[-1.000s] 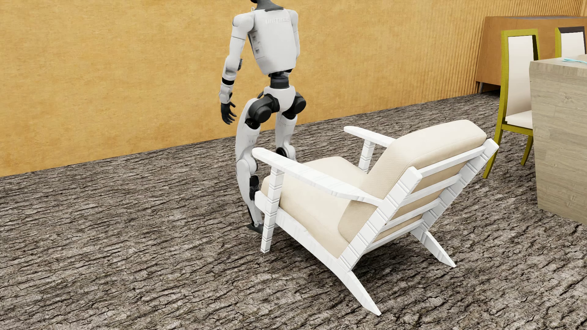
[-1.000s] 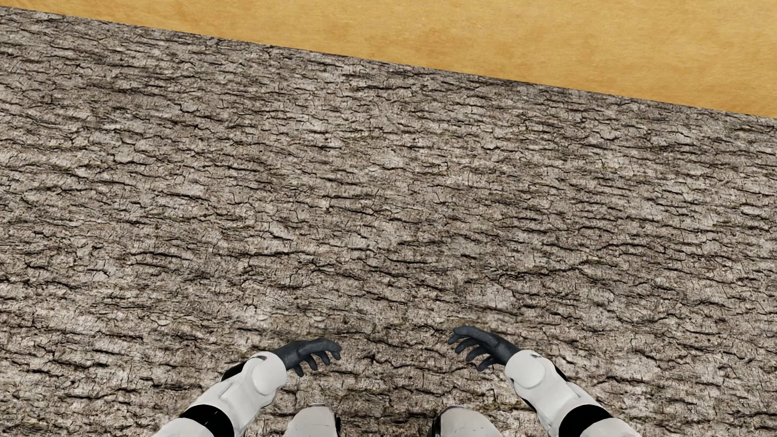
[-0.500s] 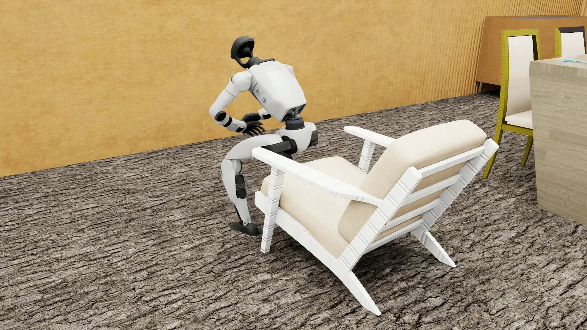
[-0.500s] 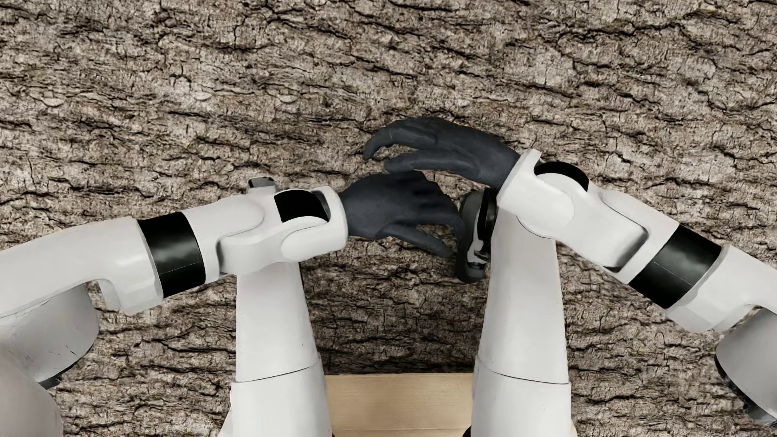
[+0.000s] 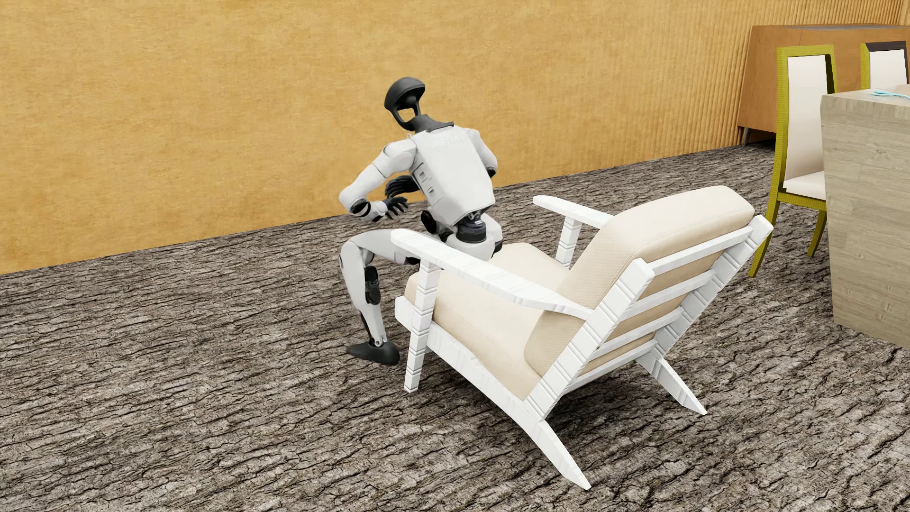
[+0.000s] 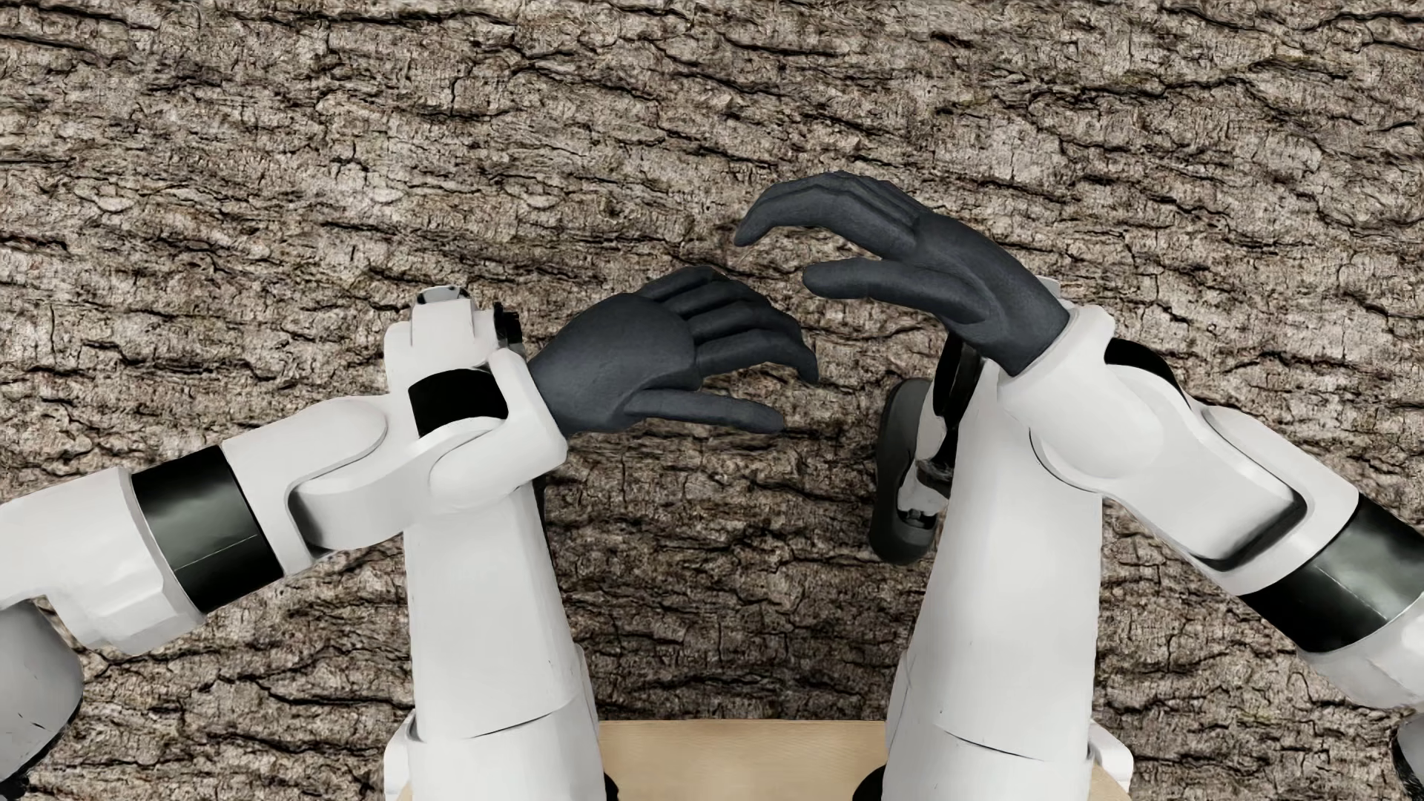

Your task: Take a seat on the chair

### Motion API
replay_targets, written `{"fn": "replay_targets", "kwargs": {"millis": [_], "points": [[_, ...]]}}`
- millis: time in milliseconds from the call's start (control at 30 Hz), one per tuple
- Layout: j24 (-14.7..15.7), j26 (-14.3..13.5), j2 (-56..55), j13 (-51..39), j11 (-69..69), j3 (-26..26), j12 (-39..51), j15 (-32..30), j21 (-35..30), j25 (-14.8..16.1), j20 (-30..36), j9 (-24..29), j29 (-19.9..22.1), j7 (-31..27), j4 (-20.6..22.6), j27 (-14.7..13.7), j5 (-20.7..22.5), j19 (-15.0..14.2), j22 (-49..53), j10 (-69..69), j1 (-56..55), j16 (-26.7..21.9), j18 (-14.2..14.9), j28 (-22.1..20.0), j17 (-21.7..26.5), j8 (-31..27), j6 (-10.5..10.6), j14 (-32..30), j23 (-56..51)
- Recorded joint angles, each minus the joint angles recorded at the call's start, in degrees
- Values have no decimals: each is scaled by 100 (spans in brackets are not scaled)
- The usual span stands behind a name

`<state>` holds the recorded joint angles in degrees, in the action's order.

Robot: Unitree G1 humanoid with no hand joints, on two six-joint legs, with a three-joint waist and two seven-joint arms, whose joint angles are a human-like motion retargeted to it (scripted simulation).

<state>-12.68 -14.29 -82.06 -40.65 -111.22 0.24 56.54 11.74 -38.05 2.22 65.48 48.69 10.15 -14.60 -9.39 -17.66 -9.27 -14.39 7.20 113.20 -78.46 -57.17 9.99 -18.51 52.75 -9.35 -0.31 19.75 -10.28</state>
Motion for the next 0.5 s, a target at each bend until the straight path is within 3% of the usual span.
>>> {"fn": "replay_targets", "kwargs": {"millis": [100,167,233,300,333,367,433,500], "points": [[-350,11,604,939,-87,-2,-1194,-18,762,-508,-1200,-342,-476,37,-23,151,31,128,-972,85,657,802,-94,833,-981,52,-79,28,934],[-517,42,942,1605,-68,1,-2106,-39,1323,-745,-2173,-624,-369,87,-65,201,48,166,-1704,80,1021,1452,-131,1063,-1731,73,-87,47,1626],[-334,225,1174,2134,-1,-5,-2929,-73,1877,-581,-3048,-841,127,119,-64,216,77,198,-2294,29,1240,1982,-160,508,-2348,87,-68,12,2296],[117,502,1358,2533,61,-24,-3580,-118,2241,-253,-3704,-976,736,145,-66,330,152,278,-2883,-25,1402,2419,-189,-85,-2864,99,-79,-48,3045],[388,673,1449,2702,78,-35,-3804,-145,2359,-31,-3949,-1028,885,151,-65,435,183,318,-3298,-55,1499,2634,-176,-185,-3071,98,-100,-81,3534],[708,835,1570,2832,100,-20,-3953,-150,2457,92,-4183,-1073,799,201,-83,607,251,376,-3843,-67,1588,2837,-239,-80,-3222,131,-101,-102,4114],[1208,1258,1762,2943,110,-26,-4035,-151,2512,86,-4474,-1147,-34,223,-67,1101,271,509,-5189,-116,1791,3104,-181,598,-3328,152,-143,-132,5537],[1080,1517,1933,2915,92,-35,-4211,-121,2281,-527,-4573,-1229,-1237,275,-61,1411,275,621,-6441,-131,1955,3153,-190,1377,-3333,199,-164,-139,7047]]}}
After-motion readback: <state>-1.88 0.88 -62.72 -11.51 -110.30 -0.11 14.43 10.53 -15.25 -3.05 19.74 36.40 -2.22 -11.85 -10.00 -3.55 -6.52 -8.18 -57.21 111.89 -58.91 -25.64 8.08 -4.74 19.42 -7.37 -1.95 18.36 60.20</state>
